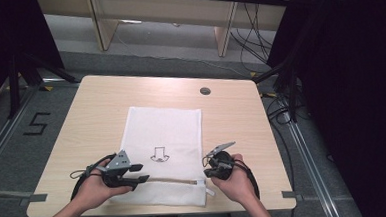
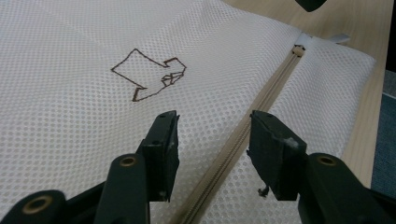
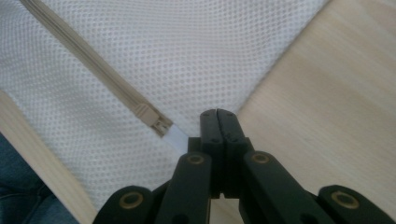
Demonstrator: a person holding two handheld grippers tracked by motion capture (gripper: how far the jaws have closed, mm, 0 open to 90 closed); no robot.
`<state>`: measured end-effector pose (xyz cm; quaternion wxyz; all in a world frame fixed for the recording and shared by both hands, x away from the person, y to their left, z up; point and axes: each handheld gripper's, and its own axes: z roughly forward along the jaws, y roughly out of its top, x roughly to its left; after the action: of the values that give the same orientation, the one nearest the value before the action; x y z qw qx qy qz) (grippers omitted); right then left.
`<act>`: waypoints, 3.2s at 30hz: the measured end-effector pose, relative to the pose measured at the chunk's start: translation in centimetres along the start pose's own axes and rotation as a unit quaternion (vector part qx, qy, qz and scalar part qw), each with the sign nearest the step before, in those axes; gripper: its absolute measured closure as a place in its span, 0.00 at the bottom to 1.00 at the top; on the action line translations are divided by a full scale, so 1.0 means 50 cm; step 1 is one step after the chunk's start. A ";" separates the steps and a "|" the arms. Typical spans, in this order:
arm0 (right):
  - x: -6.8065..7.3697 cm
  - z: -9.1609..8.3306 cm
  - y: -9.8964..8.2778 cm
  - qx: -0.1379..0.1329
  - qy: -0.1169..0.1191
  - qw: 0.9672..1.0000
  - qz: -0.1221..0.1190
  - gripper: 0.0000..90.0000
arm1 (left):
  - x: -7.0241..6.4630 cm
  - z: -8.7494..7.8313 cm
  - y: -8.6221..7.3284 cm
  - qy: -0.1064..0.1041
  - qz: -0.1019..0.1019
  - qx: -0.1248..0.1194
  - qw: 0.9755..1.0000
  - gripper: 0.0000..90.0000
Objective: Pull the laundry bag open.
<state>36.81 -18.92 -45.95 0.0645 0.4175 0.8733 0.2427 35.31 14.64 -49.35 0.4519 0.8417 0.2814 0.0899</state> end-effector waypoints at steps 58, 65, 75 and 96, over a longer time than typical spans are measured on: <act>0.026 0.057 0.008 0.073 0.023 0.997 0.022 1.00 | -0.090 0.170 0.103 -0.091 0.059 0.040 0.993 0.69; 0.027 0.057 0.008 0.077 0.022 0.996 0.028 1.00 | -0.100 0.185 0.110 -0.100 0.055 0.039 0.993 0.69; 0.025 0.057 0.008 0.073 0.025 0.997 0.023 1.00 | -0.111 0.210 0.114 -0.105 0.066 0.050 0.991 0.70; 0.021 0.057 0.007 0.071 0.031 0.997 0.024 1.00 | -0.117 0.249 0.114 -0.120 0.073 0.061 0.988 0.78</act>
<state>37.26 -16.87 -48.19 0.0019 0.4337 0.8798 0.1946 37.80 0.07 -51.28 0.4225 0.8906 0.1681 0.0034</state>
